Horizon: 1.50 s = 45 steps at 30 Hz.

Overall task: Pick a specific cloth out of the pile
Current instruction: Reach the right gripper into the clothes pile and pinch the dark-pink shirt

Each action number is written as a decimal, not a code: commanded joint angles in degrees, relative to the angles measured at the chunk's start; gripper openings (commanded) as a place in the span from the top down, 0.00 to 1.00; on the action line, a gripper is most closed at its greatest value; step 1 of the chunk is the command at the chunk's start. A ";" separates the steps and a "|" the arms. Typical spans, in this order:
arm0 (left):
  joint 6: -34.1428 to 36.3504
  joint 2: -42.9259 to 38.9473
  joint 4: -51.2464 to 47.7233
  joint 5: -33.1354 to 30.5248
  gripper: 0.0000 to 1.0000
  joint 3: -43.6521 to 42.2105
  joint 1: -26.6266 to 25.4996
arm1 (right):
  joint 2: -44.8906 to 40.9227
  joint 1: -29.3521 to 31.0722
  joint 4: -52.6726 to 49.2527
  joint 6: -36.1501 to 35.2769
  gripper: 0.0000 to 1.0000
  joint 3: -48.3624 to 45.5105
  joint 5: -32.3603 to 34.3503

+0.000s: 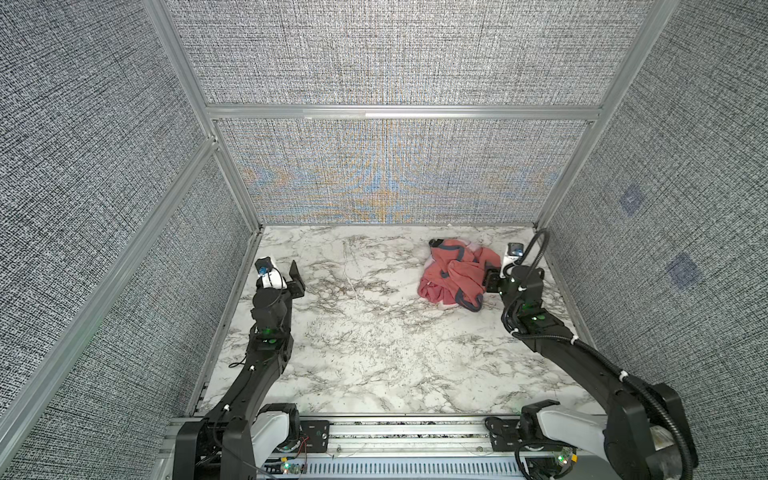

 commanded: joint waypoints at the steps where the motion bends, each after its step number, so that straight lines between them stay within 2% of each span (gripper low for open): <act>1: -5.01 0.29 -16.75 0.72 0.37 3.54 -1.80 | 1.86 4.63 -16.05 4.06 0.34 2.75 -1.08; 5: -6.14 0.79 -22.47 1.01 0.38 5.82 -4.77 | 7.95 10.12 -17.38 7.68 0.37 4.69 -3.53; 10: -5.53 1.00 -23.70 1.05 0.39 6.09 -7.79 | 18.49 13.18 -18.24 10.66 0.47 9.97 -7.00; 18: -4.39 1.04 -22.86 2.70 0.39 5.31 -8.55 | 30.63 13.85 -17.31 12.06 0.47 18.48 -8.10; 23: -4.24 1.05 -21.89 3.37 0.39 4.75 -8.51 | 35.12 13.91 -17.27 12.59 0.53 21.55 -8.27; 26: -4.18 1.03 -21.88 3.74 0.39 4.69 -8.51 | 36.78 14.12 -18.01 12.69 0.55 22.72 -8.07; 35: -4.04 1.62 -21.60 3.99 0.39 4.68 -8.52 | 39.84 14.23 -19.61 12.87 0.74 24.70 -5.14; 39: -3.99 1.54 -21.33 3.79 0.39 4.55 -8.51 | 39.55 14.17 -20.68 13.00 0.97 25.56 -3.65; 40: -4.01 1.54 -21.32 3.79 0.39 4.59 -8.58 | 39.15 14.23 -20.70 13.07 1.00 25.40 -3.42; 45: -4.24 1.33 -21.53 3.71 0.39 4.92 -8.53 | 35.72 14.20 -20.43 13.10 1.00 24.51 -2.69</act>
